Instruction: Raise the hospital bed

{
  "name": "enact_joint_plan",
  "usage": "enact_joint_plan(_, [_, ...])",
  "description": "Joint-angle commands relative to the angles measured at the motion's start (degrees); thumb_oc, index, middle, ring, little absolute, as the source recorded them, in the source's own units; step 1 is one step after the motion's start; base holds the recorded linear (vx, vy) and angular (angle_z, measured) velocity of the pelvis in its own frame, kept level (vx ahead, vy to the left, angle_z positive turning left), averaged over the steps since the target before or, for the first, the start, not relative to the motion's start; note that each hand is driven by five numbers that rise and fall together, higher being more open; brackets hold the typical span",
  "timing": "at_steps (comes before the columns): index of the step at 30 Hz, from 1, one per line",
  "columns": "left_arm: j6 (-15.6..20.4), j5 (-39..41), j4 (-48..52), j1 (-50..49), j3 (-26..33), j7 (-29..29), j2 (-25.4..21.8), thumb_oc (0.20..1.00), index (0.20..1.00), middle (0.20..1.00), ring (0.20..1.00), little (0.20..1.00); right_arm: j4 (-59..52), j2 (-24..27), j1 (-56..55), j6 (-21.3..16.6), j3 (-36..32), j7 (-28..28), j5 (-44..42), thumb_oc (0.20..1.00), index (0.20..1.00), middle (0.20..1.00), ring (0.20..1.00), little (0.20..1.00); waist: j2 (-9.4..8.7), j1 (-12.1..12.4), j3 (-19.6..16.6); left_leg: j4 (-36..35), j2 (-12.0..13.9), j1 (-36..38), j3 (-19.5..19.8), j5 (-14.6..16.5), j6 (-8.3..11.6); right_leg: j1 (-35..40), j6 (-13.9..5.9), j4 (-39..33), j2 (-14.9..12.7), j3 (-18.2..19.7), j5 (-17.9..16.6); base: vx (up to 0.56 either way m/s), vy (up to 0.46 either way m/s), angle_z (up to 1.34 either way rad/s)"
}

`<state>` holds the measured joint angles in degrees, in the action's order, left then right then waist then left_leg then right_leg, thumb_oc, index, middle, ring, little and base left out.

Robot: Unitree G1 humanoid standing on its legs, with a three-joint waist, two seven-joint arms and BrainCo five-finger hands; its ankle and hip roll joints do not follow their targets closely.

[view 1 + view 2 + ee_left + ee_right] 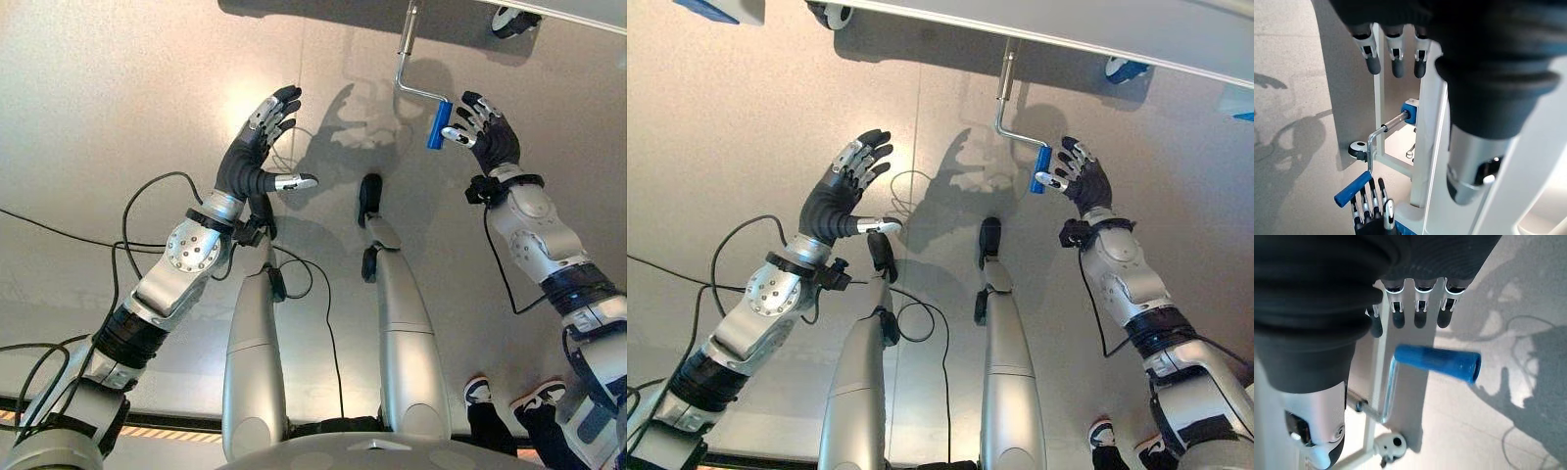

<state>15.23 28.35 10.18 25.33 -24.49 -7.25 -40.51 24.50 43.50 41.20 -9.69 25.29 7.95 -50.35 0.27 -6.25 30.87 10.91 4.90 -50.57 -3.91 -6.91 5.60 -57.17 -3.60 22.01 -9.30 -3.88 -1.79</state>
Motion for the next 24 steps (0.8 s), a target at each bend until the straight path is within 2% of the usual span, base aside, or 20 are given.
enact_joint_plan(1, [2.49, 1.02, 7.67, -1.46, -0.46, 0.47, -1.21, 1.000, 1.000, 1.000, 1.000, 1.000, 3.75, -0.01, 3.68, -0.07, 1.40, -0.78, -2.33, 1.000, 1.000, 1.000, 1.000, 1.000, -1.88, 1.65, -1.07, 4.33, -1.14, -1.51, -0.04, 3.51, -0.29, 3.00, -5.04, -10.15, 0.72, 0.45, -5.80, 0.00, 0.000, 0.00])
enact_joint_plan(5, [2.44, 1.05, 7.63, -0.99, -0.79, 0.29, -0.01, 1.000, 1.000, 1.000, 1.000, 1.000, 11.76, -2.94, 8.92, 1.82, 3.61, -0.66, -0.35, 1.000, 1.000, 1.000, 1.000, 1.000, -1.41, 2.15, -1.07, 4.32, -1.22, -1.64, -0.09, 3.60, -0.36, 2.87, -4.91, -10.15, 0.79, 0.42, -5.76, 0.00, 0.000, 0.00])
enact_joint_plan(6, [2.39, 1.38, 7.63, -0.97, -0.81, 0.28, 0.78, 1.000, 1.000, 1.000, 1.000, 1.000, 16.42, -4.98, 11.62, 2.78, 3.93, -0.21, 1.53, 1.000, 1.000, 1.000, 1.000, 1.000, -1.09, 2.42, -1.07, 4.27, -1.29, -1.71, -0.15, 3.59, -0.37, 2.88, -4.94, -10.25, 0.80, 0.40, -5.76, 0.00, 0.000, 0.00])
enact_joint_plan(9, [2.02, 1.71, 7.66, -0.96, -0.42, 0.26, 1.57, 1.000, 1.000, 1.000, 1.000, 1.000, 20.44, -7.39, 13.28, 3.19, 3.45, 0.61, 2.73, 1.000, 1.000, 1.000, 1.000, 1.000, -0.94, 2.45, -1.07, 4.06, -1.33, -1.67, -0.21, 3.56, -0.36, 2.91, -4.91, -10.37, 0.92, 0.48, -5.70, 0.00, 0.000, 0.00])
enact_joint_plan(24, [1.69, 1.23, 6.74, -0.04, 0.09, -0.29, 4.48, 1.000, 1.000, 1.000, 1.000, 1.000, 33.85, -13.29, 16.10, 4.63, 1.40, 0.15, 4.89, 1.000, 1.000, 1.000, 1.000, 1.000, -0.65, 2.65, -1.07, 3.04, -1.57, -1.10, -0.17, 3.44, -0.61, 2.96, -5.09, -10.69, 1.05, 0.40, -5.73, 0.00, 0.000, 0.00])
